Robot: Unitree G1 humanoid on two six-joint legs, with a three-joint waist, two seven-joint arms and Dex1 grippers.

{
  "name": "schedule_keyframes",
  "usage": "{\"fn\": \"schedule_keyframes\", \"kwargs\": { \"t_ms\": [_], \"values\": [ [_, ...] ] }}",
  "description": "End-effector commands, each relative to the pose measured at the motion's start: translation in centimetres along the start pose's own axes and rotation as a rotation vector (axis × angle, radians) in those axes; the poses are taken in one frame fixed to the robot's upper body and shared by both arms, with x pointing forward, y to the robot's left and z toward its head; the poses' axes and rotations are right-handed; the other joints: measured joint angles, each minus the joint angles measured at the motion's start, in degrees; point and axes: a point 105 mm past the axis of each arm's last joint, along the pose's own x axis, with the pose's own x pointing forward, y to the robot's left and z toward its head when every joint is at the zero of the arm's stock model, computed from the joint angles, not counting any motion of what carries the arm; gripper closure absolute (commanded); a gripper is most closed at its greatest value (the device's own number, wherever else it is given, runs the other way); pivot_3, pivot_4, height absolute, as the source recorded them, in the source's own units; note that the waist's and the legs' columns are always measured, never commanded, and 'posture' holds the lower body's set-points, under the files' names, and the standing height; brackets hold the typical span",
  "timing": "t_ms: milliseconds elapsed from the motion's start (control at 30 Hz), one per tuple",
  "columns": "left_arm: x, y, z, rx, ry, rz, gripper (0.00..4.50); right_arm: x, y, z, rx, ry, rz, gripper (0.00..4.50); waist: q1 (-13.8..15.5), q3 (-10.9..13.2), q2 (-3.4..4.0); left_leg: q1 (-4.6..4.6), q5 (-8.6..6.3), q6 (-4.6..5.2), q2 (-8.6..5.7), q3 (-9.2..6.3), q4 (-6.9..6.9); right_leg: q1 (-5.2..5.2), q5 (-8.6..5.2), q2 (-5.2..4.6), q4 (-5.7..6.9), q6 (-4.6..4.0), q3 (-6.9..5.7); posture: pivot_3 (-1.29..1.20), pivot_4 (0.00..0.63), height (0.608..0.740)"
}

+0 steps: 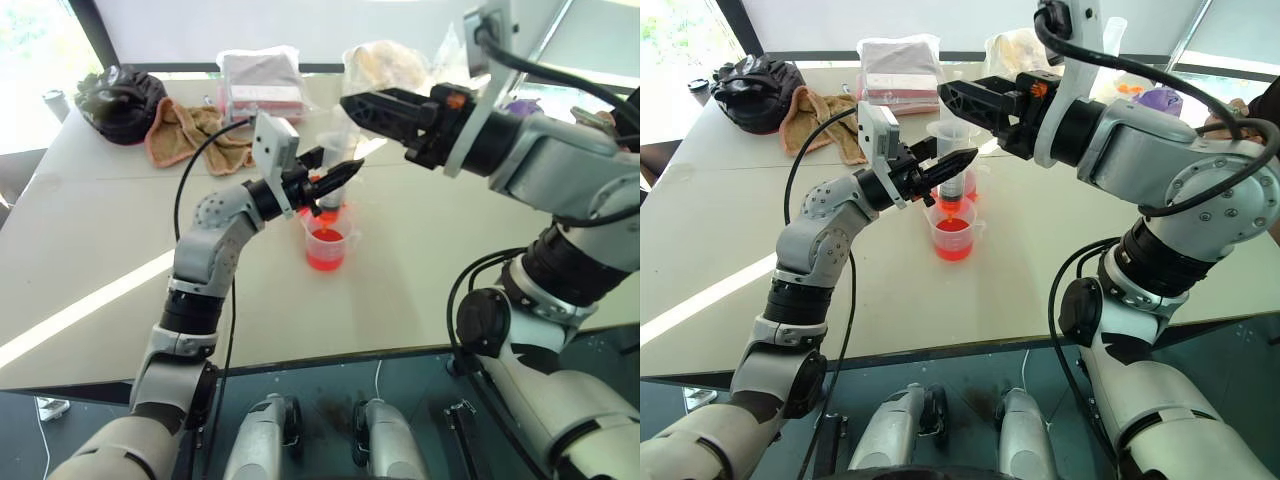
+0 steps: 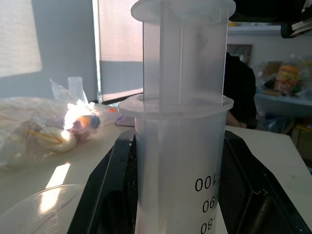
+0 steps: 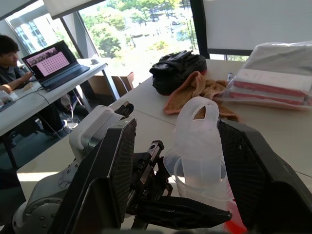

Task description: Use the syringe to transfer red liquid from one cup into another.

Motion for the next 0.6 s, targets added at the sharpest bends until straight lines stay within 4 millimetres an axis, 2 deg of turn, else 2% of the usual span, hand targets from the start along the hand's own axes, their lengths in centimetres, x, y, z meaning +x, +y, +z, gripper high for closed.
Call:
{"fn": "schedule_keyframes", "kwargs": {
  "t_ms": [33, 533, 567, 600],
  "values": [
    [0.6, -0.8, 1.5, 0.056, -0.040, -0.027, 2.97, 0.1, 0.7, 0.1, -0.012, -0.002, 0.041, 1.79, -0.1, 0.0, 0.00, 0.00, 0.00, 0.00, 0.00, 0.00, 0.00, 0.00, 0.00, 0.00, 0.00, 0.00, 0.00, 0.00, 0.150, 0.740],
    [0.3, -1.8, 1.2, 0.021, -0.017, -0.072, 2.97, 0.1, 0.7, 0.0, -0.013, 0.038, 0.122, 1.79, 0.0, 0.0, 0.00, 0.00, 0.00, 0.01, 0.00, 0.00, 0.00, 0.00, 0.00, 0.00, -0.02, 0.00, 0.00, 0.00, 0.150, 0.740],
    [0.3, -1.8, 1.1, 0.021, -0.014, -0.072, 2.97, 0.1, 0.8, 0.0, -0.018, 0.040, 0.126, 2.32, 0.0, 0.0, 0.00, 0.00, 0.00, 0.01, 0.00, 0.00, 0.00, 0.00, 0.00, 0.00, -0.02, 0.00, 0.00, 0.00, 0.150, 0.740],
    [0.2, -1.8, 1.1, 0.021, -0.012, -0.072, 2.97, 0.0, 0.9, 0.0, -0.022, 0.041, 0.131, 2.57, 0.0, 0.0, 0.00, 0.00, 0.00, 0.01, 0.00, 0.00, 0.00, 0.00, 0.00, 0.00, -0.02, 0.00, 0.00, 0.00, 0.150, 0.740]
  ]
}}
